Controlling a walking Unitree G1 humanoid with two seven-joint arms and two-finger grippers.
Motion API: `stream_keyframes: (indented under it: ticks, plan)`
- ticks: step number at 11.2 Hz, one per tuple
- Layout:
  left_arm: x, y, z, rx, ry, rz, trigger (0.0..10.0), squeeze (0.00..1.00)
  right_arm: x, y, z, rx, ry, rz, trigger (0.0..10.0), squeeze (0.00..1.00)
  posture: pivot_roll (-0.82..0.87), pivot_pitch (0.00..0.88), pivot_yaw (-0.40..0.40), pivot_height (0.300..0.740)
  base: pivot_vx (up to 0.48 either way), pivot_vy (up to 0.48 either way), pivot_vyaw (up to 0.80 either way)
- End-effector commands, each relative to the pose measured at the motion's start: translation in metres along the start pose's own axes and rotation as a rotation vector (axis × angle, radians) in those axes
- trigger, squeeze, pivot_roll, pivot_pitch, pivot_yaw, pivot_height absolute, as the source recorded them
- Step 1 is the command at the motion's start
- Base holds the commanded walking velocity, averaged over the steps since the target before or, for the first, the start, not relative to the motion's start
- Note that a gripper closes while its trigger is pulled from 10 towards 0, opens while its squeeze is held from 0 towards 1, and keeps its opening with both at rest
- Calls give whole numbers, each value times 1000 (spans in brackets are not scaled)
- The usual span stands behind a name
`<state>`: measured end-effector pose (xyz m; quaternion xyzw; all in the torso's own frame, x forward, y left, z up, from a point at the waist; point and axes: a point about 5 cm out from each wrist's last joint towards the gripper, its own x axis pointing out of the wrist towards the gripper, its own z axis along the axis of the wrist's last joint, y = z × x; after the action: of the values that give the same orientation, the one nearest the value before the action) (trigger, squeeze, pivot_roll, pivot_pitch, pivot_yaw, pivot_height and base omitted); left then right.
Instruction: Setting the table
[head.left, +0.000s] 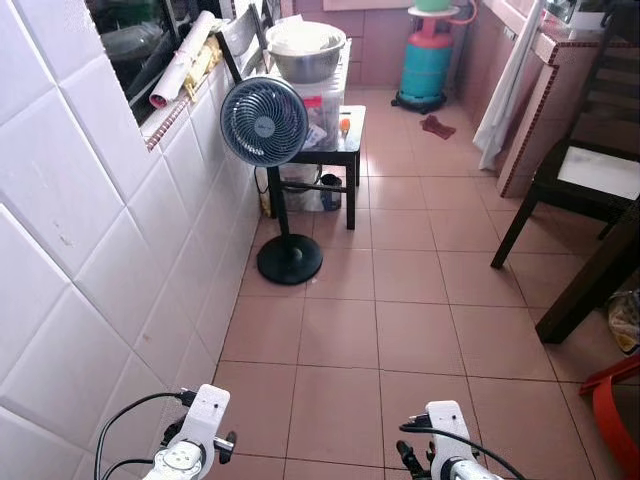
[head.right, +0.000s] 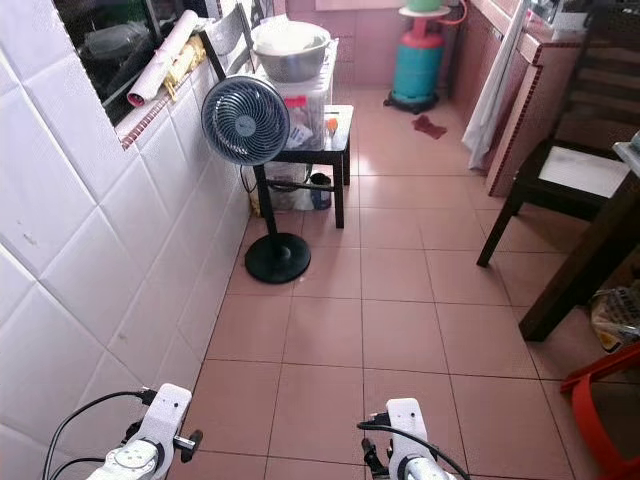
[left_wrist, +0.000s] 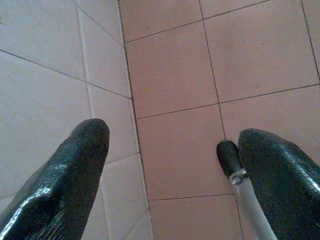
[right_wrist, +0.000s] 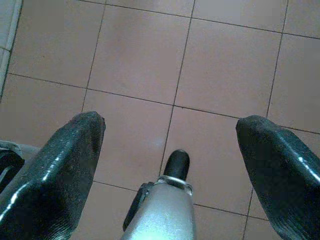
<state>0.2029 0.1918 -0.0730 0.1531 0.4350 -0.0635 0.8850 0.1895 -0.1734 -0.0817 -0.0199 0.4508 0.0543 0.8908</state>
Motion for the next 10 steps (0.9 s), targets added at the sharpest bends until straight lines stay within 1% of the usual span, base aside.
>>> stream_keyframes:
  ticks: [1,2,4,6,9,10]
  plan:
    - [-1,5,-1,14,-1,-1,10000,0,0,6,-2,-5,1,13,10000,0,-72,0,71,740,315,0,406]
    - [-1,5,-1,14,-1,-2,10000,0,0,6,-2,-6,0,15,10000,0,-71,0,71,740,315,0,406]
    - [-1,5,-1,18,-2,-6,10000,0,1,11,-3,-6,-2,22,10000,0,-71,0,73,740,328,0,788]
    - [0,6,0,22,-4,-7,10000,0,1,10,-2,-1,-3,21,10000,0,-71,0,73,740,328,0,663]
    - [0,3,2,28,-10,-16,10000,0,0,1,2,6,-11,13,10000,0,-70,0,75,740,325,0,0]
    - [0,3,2,29,-10,-19,10000,0,0,1,2,7,-12,13,10000,0,-70,0,75,740,326,0,0]
